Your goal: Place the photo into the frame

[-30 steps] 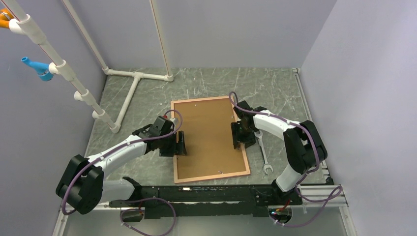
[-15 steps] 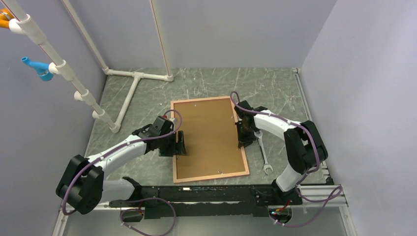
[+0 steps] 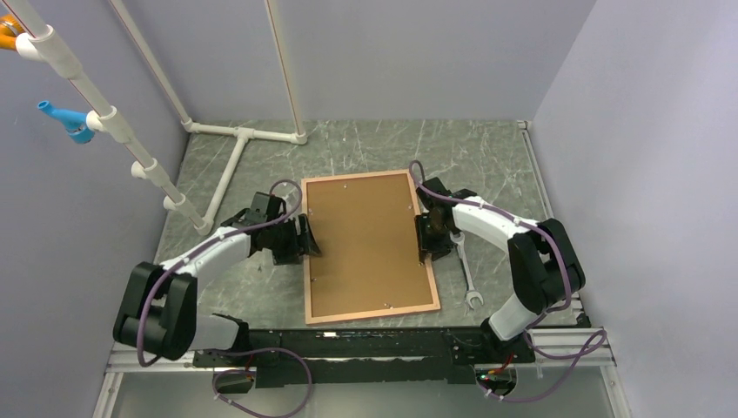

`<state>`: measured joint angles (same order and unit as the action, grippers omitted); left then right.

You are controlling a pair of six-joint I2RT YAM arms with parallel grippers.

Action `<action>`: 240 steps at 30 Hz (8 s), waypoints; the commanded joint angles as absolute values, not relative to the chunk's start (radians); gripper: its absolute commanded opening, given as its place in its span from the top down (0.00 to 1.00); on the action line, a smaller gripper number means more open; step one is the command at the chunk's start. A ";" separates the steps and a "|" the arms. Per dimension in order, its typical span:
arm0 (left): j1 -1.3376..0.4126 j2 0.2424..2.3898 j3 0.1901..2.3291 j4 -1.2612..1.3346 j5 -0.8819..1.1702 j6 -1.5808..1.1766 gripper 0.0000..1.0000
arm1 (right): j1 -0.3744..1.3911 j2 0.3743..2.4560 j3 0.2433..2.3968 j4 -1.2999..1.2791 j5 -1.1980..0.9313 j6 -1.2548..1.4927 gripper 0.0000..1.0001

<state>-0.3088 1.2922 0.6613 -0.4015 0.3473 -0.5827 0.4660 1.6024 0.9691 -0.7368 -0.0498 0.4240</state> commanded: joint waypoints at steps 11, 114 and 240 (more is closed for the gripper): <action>-0.250 1.532 0.913 -0.429 0.292 -0.452 0.27 | 0.354 1.749 1.193 -0.636 -0.128 0.372 0.13; -0.192 1.627 1.001 -0.410 0.421 -0.445 0.16 | 0.357 1.820 1.358 -0.719 -0.101 0.417 0.23; -0.316 1.201 0.500 0.039 0.004 -1.088 0.14 | 0.504 1.440 0.916 -0.593 -0.231 0.703 0.06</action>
